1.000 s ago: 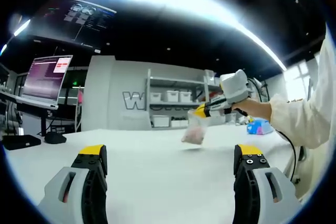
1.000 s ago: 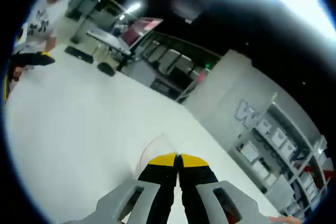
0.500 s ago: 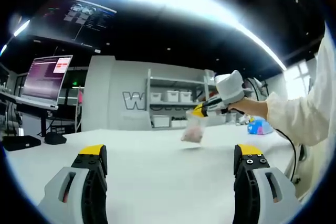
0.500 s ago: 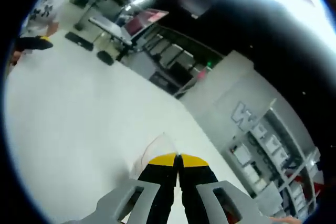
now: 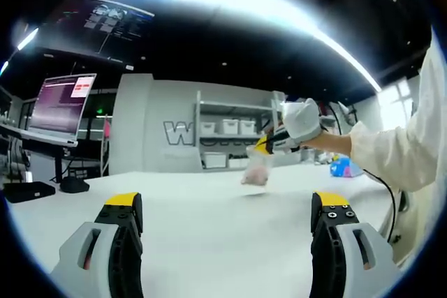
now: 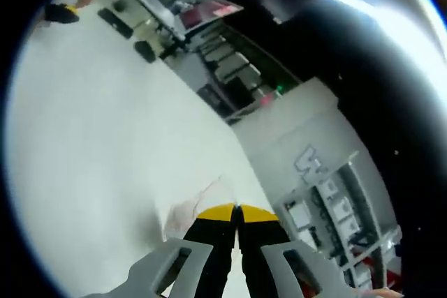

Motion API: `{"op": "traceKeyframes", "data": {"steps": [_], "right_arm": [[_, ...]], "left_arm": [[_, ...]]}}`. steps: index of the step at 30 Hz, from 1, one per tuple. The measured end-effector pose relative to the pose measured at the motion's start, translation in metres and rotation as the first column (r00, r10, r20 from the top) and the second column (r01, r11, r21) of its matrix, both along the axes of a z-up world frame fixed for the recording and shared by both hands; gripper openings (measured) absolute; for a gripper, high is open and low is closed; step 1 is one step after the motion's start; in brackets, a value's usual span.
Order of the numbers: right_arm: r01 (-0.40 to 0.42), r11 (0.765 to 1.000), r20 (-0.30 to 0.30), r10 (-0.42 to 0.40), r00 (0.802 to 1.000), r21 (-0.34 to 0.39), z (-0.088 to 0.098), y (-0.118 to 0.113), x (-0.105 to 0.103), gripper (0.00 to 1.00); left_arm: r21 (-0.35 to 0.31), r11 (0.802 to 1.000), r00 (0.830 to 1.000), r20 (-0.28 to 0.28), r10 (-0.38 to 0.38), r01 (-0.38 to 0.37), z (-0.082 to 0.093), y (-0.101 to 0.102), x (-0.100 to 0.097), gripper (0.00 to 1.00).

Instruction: Open the resealable bag by pulling the two sides of the seal apart until the entire bag opening is separated and visibly accessible.

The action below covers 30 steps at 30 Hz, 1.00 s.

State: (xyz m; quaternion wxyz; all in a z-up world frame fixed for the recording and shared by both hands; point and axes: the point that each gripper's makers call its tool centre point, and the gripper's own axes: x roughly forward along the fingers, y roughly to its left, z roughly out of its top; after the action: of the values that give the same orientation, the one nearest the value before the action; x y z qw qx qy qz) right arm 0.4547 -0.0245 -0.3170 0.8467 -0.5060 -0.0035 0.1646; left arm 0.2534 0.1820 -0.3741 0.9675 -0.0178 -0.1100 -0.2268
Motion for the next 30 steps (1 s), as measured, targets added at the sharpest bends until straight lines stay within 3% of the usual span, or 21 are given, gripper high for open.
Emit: {"op": "traceKeyframes", "data": {"steps": [30], "right_arm": [[0.032, 0.996, 0.028, -0.030, 0.999, -0.080, 0.000, -0.006, 0.027, 0.00]], "left_arm": [[0.003, 1.000, 1.000, -0.017, 0.007, -0.007, -0.005, 0.002, 0.005, 0.99]]}}
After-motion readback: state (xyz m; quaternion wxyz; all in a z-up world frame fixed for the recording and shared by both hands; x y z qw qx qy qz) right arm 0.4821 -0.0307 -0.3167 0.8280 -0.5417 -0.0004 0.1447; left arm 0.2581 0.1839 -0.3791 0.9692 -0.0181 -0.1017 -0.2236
